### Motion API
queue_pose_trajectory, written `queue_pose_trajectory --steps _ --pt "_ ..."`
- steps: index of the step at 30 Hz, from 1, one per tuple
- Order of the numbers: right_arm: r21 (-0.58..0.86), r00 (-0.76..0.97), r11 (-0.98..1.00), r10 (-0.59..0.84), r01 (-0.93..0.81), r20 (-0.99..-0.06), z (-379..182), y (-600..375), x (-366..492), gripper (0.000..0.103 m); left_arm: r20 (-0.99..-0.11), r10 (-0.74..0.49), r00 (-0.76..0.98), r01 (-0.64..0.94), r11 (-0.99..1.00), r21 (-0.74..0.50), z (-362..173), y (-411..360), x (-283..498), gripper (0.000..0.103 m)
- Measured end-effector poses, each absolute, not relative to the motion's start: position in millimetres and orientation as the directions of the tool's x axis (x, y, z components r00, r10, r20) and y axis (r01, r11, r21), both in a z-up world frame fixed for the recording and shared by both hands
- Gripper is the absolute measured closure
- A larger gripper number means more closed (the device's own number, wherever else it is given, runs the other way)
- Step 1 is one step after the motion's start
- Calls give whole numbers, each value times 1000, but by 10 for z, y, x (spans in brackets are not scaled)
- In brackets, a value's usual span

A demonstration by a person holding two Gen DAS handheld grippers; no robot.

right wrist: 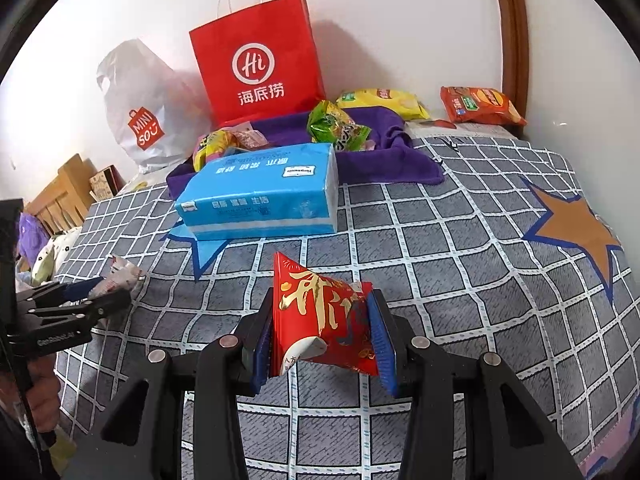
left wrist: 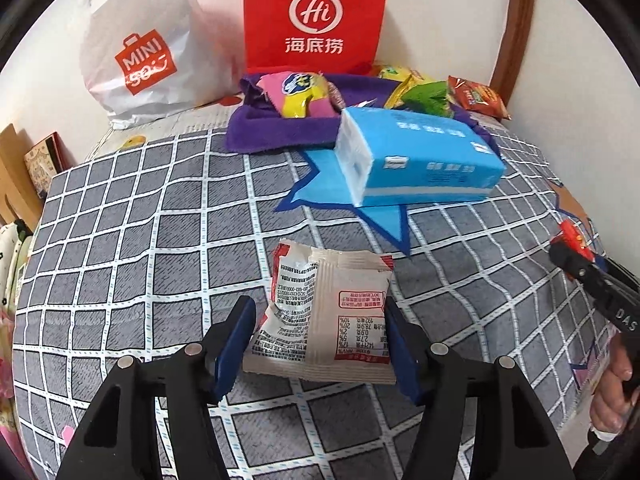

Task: Organize snacks
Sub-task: 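Hold the red packet and white sachet above the bed cover, then carry the red packet and white sachet over the purple towel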

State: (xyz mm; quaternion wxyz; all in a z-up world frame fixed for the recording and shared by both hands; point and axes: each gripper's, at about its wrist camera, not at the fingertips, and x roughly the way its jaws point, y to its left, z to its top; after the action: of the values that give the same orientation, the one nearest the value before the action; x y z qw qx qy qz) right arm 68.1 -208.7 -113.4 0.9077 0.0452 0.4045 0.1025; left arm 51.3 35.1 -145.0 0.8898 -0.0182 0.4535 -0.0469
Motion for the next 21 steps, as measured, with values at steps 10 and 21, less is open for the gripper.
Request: queue_pose_trajectory --steps 10,21 --pt "141 664 983 184 -119 -725 -1114 -2126 652 60 -804 -135 579 82 991 -108 -1364 302 457 43" --pt "112 676 987 162 -117 -719 -995 -2103 650 60 -804 -163 572 94 987 -133 -1278 289 490 43"
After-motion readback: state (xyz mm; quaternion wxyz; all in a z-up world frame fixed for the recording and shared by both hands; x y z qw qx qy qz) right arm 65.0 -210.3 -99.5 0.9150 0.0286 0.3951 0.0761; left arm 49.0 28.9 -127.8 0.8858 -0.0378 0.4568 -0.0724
